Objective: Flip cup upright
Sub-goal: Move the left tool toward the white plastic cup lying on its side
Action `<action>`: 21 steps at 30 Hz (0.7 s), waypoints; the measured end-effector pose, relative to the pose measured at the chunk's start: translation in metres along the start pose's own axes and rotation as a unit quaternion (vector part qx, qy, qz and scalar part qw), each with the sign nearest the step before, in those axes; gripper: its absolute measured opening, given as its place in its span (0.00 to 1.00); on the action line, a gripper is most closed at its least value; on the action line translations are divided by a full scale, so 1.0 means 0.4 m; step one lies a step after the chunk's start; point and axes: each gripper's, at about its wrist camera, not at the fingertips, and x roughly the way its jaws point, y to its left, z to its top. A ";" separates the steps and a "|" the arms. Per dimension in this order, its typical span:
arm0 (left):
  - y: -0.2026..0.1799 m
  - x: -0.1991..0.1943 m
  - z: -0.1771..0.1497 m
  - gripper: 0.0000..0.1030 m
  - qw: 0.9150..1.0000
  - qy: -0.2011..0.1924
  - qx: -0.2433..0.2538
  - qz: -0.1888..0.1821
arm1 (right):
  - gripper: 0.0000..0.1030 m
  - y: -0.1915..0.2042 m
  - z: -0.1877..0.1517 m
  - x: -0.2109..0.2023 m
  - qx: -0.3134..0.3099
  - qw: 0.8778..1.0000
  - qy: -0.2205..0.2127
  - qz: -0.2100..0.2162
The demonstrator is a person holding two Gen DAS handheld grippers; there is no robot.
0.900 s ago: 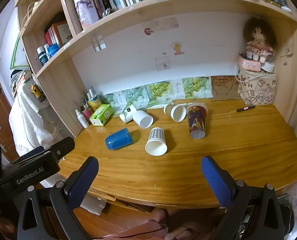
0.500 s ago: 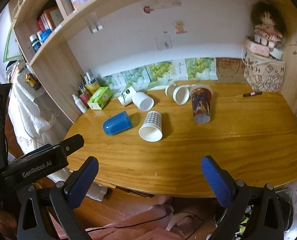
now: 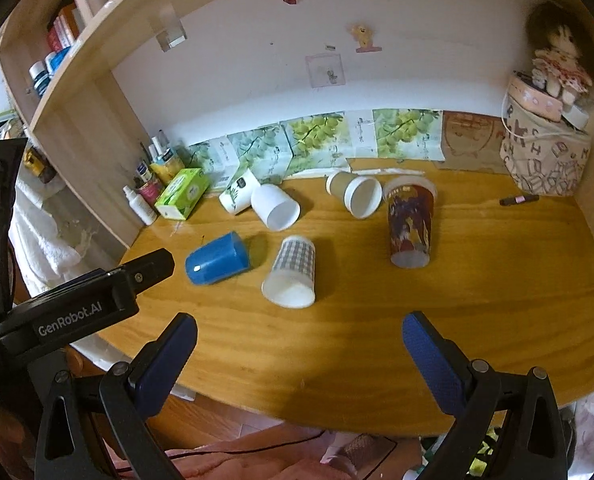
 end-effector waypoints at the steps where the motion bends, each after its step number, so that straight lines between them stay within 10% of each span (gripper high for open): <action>1: 0.005 0.013 0.021 0.99 1.000 0.001 -0.002 -0.002 | 1.00 0.004 0.017 0.012 -0.001 1.000 -0.001 0.000; 21: 0.021 0.287 0.261 0.99 0.996 0.084 0.023 -0.009 | 1.00 0.005 0.225 0.228 -0.001 0.999 -0.044 -0.009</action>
